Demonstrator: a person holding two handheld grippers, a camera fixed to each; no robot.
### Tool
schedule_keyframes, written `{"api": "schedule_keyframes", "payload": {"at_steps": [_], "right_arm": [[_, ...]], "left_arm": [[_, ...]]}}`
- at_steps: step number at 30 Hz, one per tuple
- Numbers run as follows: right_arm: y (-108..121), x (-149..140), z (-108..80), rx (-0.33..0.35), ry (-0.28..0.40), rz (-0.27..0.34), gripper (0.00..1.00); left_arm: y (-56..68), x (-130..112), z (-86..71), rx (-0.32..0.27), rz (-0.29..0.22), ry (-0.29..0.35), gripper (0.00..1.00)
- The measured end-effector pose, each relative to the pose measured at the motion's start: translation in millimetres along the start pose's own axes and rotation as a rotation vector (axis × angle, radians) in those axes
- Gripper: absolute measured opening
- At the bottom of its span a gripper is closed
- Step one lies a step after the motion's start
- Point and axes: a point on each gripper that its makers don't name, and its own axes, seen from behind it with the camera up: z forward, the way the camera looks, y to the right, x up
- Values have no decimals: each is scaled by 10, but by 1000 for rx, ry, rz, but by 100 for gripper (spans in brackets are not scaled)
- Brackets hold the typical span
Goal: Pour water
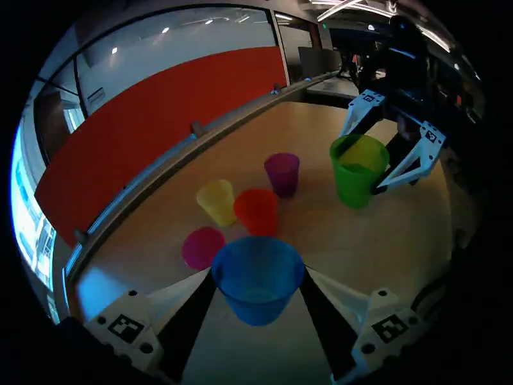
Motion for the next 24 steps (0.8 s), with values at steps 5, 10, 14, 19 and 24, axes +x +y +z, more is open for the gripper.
{"api": "schedule_keyframes", "payload": {"at_steps": [5, 10, 14, 19, 24], "right_arm": [[15, -98, 65, 15, -41, -2, 90], [50, -219, 138, 28, -84, 0, 90], [62, -301, 194, 38, -112, -5, 90], [82, -390, 252, 46, -136, -6, 90], [99, -443, 299, 49, -148, -6, 90]], "left_arm": [[52, -68, 115, -28, 4, -34, 88], [109, -135, 225, -59, 5, -60, 87], [143, -186, 311, -79, 5, -79, 87], [154, -219, 406, -94, -5, -85, 87], [177, -257, 485, -111, -25, -84, 88]]}}
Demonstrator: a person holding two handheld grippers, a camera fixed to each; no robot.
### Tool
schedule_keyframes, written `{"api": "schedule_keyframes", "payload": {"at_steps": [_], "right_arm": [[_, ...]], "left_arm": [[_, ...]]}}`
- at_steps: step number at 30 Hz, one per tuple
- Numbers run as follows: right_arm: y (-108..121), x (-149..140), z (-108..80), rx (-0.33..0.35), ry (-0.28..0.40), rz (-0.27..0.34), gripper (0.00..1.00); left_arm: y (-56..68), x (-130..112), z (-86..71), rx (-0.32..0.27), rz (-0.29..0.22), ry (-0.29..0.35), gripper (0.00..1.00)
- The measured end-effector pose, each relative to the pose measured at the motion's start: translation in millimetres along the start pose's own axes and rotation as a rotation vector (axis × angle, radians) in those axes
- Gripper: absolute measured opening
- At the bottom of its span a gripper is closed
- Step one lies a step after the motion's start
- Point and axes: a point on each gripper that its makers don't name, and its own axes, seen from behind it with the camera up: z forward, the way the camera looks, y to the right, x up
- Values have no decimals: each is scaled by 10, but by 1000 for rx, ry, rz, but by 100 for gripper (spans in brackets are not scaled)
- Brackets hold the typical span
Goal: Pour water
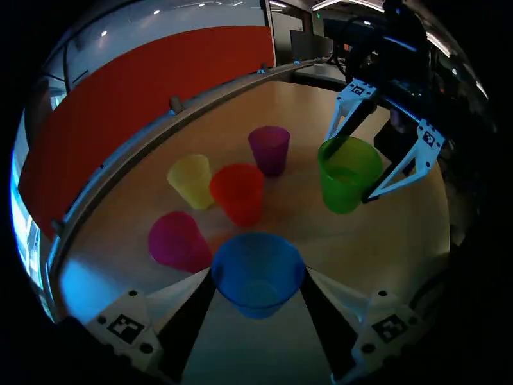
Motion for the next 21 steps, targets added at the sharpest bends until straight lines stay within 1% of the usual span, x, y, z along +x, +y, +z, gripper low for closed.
{"api": "schedule_keyframes", "payload": {"at_steps": [5, 13, 21], "right_arm": [[29, -15, 29, -3, -2, 5, 90], [60, -26, 42, -11, -4, 4, 90], [88, -50, 31, -18, -5, 9, 90]], "left_arm": [[0, -3, 82, -9, -14, 8, 88], [84, 14, 195, -44, -21, 16, 88], [123, 2, 275, -60, -40, 27, 88]]}}
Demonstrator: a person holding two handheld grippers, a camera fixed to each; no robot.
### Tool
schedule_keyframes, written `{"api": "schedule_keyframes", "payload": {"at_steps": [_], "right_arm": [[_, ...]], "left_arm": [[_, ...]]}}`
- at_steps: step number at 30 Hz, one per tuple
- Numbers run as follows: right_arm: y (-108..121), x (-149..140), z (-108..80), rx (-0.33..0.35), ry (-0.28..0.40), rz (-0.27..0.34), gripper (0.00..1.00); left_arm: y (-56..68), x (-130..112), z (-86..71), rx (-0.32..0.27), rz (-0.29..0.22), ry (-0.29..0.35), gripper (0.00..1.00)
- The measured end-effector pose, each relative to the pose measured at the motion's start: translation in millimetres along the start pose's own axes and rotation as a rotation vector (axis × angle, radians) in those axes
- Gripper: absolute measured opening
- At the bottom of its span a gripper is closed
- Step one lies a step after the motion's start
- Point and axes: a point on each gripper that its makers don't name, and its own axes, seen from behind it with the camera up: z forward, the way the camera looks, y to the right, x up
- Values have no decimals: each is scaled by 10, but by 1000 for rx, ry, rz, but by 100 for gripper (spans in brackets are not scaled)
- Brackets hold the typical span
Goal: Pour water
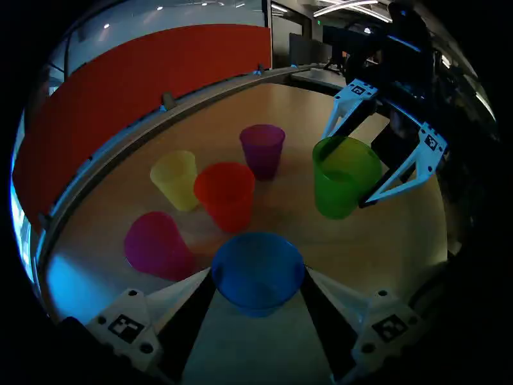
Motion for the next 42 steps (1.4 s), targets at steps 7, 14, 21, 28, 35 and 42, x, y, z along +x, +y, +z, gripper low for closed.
{"api": "schedule_keyframes", "payload": {"at_steps": [7, 14, 21, 28, 35, 42], "right_arm": [[14, -19, 2, -5, -2, 2, 90], [17, -35, 8, -5, -2, 2, 90], [15, -62, 19, -8, -8, -1, 90], [5, -47, 33, -6, -7, 0, 90], [-21, -48, 70, -3, -10, -1, 90], [-20, -98, 130, -2, -16, 0, 90]], "left_arm": [[7, -13, 33, -8, -7, 3, 88], [16, -50, 40, -13, -22, 11, 88], [-12, -120, 3, -18, -48, 15, 88], [-40, -206, -10, -8, -50, 2, 89], [-20, -232, -46, -11, -48, -11, 100], [5, -379, -103, -7, -50, -49, 100]]}}
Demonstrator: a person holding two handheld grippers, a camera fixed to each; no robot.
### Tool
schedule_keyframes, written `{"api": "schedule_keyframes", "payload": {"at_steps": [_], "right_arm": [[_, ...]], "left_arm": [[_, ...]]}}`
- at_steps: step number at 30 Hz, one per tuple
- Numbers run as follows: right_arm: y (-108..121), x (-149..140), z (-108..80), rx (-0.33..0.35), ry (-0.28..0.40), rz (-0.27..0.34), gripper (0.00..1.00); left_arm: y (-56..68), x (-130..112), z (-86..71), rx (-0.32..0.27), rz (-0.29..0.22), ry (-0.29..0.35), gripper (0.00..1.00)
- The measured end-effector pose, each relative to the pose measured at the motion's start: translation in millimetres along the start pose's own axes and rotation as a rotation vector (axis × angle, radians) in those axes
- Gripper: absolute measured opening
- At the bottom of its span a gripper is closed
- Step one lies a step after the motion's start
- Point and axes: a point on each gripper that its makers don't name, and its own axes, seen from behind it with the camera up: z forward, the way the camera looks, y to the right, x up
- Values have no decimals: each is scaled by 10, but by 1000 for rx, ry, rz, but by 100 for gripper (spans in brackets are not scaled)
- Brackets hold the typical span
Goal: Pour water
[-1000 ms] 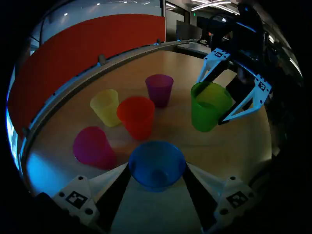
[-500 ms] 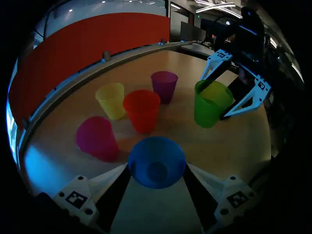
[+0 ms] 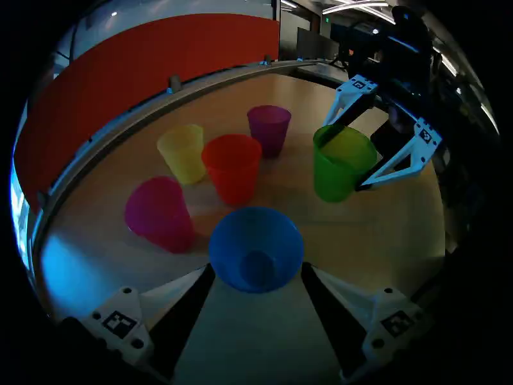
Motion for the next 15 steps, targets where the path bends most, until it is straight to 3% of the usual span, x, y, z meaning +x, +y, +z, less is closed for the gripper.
{"api": "schedule_keyframes", "payload": {"at_steps": [15], "right_arm": [[-9, -146, 203, 10, -16, 18, 90]], "left_arm": [[-57, -229, -276, 33, -37, 6, 100]]}}
